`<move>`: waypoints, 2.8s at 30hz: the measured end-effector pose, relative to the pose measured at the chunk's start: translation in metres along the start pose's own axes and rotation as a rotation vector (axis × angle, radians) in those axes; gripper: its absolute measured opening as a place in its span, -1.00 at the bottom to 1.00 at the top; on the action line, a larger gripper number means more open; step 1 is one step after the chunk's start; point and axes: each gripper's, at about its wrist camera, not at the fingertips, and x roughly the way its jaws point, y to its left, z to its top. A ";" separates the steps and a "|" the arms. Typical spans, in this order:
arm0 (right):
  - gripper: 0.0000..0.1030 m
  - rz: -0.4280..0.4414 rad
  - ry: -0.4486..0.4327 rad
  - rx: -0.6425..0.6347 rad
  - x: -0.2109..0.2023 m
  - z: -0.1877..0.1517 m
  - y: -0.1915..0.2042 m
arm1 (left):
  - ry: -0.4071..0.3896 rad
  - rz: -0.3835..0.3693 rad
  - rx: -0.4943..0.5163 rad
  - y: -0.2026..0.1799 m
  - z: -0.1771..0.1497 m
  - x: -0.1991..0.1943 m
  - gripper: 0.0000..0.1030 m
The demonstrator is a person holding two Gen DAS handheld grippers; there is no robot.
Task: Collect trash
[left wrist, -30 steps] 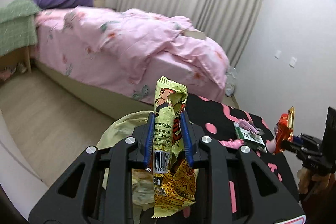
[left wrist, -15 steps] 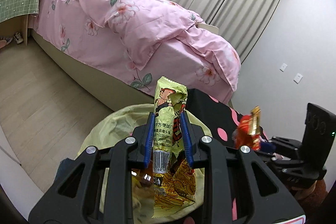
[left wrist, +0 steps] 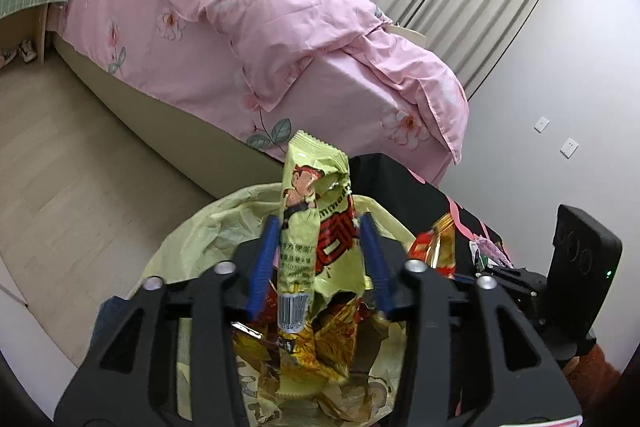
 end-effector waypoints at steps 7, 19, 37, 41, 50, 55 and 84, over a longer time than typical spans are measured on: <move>-0.07 -0.046 -0.034 0.007 -0.014 -0.006 -0.003 | -0.020 0.036 0.033 -0.008 0.002 -0.013 -0.04; -0.07 -0.170 -0.198 0.113 -0.116 -0.047 -0.046 | -0.033 0.041 0.094 -0.054 -0.001 -0.023 -0.04; 0.08 -0.407 -0.190 0.336 -0.224 -0.190 -0.138 | 0.196 -0.205 0.410 -0.224 -0.072 0.074 -0.03; 0.08 -0.460 -0.182 0.354 -0.223 -0.209 -0.146 | 0.264 -0.236 0.403 -0.257 -0.079 0.108 -0.03; 0.08 -0.517 -0.252 0.453 -0.244 -0.234 -0.164 | 0.321 -0.181 0.415 -0.337 -0.080 0.193 -0.03; 0.08 -0.562 -0.249 0.454 -0.247 -0.232 -0.167 | 0.472 -0.139 0.358 -0.340 -0.089 0.248 -0.29; -0.30 -0.419 -0.051 0.454 -0.133 -0.133 -0.233 | 0.452 -0.200 0.380 -0.232 -0.139 0.072 -0.86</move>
